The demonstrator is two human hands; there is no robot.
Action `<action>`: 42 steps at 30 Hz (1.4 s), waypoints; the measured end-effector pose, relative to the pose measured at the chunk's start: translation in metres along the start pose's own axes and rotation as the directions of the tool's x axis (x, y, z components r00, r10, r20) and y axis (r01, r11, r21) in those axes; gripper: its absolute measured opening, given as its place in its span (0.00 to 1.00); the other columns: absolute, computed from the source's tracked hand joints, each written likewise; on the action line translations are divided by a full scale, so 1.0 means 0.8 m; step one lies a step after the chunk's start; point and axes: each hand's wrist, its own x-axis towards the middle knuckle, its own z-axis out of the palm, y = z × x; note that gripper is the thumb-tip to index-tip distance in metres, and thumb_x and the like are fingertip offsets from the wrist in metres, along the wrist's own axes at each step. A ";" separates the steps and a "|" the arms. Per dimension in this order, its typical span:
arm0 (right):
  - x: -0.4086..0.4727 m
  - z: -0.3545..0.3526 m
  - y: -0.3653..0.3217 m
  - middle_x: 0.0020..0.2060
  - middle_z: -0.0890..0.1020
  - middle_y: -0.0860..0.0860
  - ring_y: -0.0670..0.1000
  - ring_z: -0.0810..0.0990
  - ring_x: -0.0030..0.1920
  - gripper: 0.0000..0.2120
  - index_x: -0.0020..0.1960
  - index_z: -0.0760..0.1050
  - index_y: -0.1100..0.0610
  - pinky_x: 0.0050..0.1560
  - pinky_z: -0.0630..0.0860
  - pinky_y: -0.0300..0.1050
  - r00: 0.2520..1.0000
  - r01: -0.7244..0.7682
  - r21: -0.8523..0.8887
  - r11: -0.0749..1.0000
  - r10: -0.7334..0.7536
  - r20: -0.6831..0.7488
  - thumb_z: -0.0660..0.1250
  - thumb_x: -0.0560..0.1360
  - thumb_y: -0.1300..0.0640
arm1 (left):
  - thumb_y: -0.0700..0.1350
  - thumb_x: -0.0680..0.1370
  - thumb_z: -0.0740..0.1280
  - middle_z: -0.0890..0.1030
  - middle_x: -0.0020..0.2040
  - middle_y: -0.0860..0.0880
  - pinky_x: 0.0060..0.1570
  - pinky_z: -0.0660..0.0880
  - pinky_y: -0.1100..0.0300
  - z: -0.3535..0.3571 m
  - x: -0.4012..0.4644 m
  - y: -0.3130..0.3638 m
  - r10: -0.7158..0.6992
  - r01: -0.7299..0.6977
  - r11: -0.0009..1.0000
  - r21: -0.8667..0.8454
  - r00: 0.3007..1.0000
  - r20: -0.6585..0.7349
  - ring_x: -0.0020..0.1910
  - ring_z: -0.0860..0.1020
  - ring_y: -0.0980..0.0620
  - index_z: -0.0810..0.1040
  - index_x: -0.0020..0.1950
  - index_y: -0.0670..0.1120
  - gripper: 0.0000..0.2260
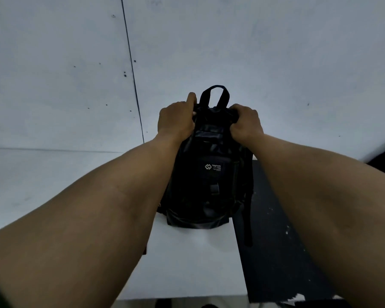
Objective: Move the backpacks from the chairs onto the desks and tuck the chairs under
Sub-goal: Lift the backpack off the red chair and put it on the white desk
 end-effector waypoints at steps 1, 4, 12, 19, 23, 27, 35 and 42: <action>0.013 0.003 0.004 0.48 0.82 0.53 0.56 0.79 0.50 0.21 0.55 0.78 0.54 0.51 0.77 0.49 1.000 -0.001 0.002 1.000 0.001 -0.004 0.59 0.66 0.68 | 0.41 0.76 0.64 0.69 0.32 0.53 0.29 0.61 0.58 0.005 0.011 -0.002 0.005 -0.005 1.000 0.006 1.000 0.012 0.30 0.70 0.46 0.67 0.56 0.47 0.10; 0.044 0.014 0.015 0.48 0.82 0.53 0.56 0.79 0.49 0.20 0.54 0.78 0.54 0.49 0.76 0.47 1.000 0.009 -0.005 1.000 -0.009 0.014 0.60 0.67 0.68 | 0.41 0.76 0.63 0.70 0.33 0.52 0.30 0.62 0.58 0.023 0.038 -0.010 0.021 -0.022 1.000 0.008 0.999 0.038 0.31 0.71 0.46 0.67 0.58 0.47 0.12; 0.137 0.049 0.037 0.48 0.82 0.53 0.54 0.78 0.48 0.18 0.55 0.79 0.54 0.46 0.72 0.43 0.991 0.056 -0.003 0.998 -0.055 0.125 0.61 0.69 0.68 | 0.38 0.73 0.64 0.79 0.39 0.46 0.33 0.68 0.55 0.074 0.100 -0.037 -0.058 0.052 0.997 0.053 0.992 0.116 0.34 0.76 0.42 0.67 0.60 0.46 0.16; 0.210 0.073 0.044 0.49 0.82 0.55 0.56 0.79 0.49 0.17 0.55 0.79 0.57 0.46 0.73 0.44 0.980 0.118 0.001 0.993 -0.117 0.158 0.61 0.70 0.68 | 0.39 0.75 0.64 0.78 0.37 0.45 0.31 0.65 0.56 0.105 0.151 -0.061 -0.097 0.090 0.991 0.096 0.992 0.075 0.31 0.72 0.44 0.67 0.58 0.45 0.13; 0.239 0.084 0.046 0.48 0.82 0.57 0.56 0.80 0.48 0.16 0.54 0.78 0.60 0.46 0.75 0.46 0.979 0.140 0.027 0.990 -0.143 0.143 0.59 0.69 0.69 | 0.39 0.74 0.64 0.77 0.37 0.46 0.30 0.63 0.56 0.119 0.177 -0.072 -0.117 0.107 0.986 0.129 0.990 0.075 0.30 0.70 0.45 0.66 0.59 0.44 0.15; 0.252 0.094 0.046 0.48 0.80 0.58 0.57 0.78 0.47 0.14 0.54 0.76 0.61 0.43 0.72 0.45 0.984 0.109 0.006 0.994 -0.109 0.143 0.59 0.70 0.67 | 0.39 0.76 0.63 0.78 0.40 0.45 0.31 0.65 0.55 0.134 0.190 -0.080 -0.132 0.122 0.987 0.107 0.987 0.094 0.33 0.72 0.45 0.66 0.59 0.44 0.13; 0.251 0.096 0.041 0.43 0.76 0.55 0.55 0.77 0.41 0.13 0.54 0.69 0.60 0.37 0.73 0.49 0.999 0.009 0.016 1.000 -0.010 0.050 0.65 0.70 0.64 | 0.44 0.78 0.66 0.73 0.56 0.40 0.45 0.74 0.48 0.134 0.203 -0.083 -0.203 0.197 0.979 0.051 0.966 0.159 0.52 0.74 0.40 0.71 0.59 0.43 0.12; 0.236 0.086 0.027 0.57 0.73 0.56 0.57 0.74 0.56 0.18 0.60 0.69 0.58 0.48 0.75 0.52 0.998 0.047 -0.087 0.995 -0.043 0.040 0.68 0.72 0.60 | 0.39 0.75 0.63 0.73 0.56 0.40 0.48 0.74 0.47 0.119 0.190 -0.064 -0.208 0.199 0.978 0.066 0.963 0.172 0.56 0.72 0.40 0.73 0.58 0.42 0.12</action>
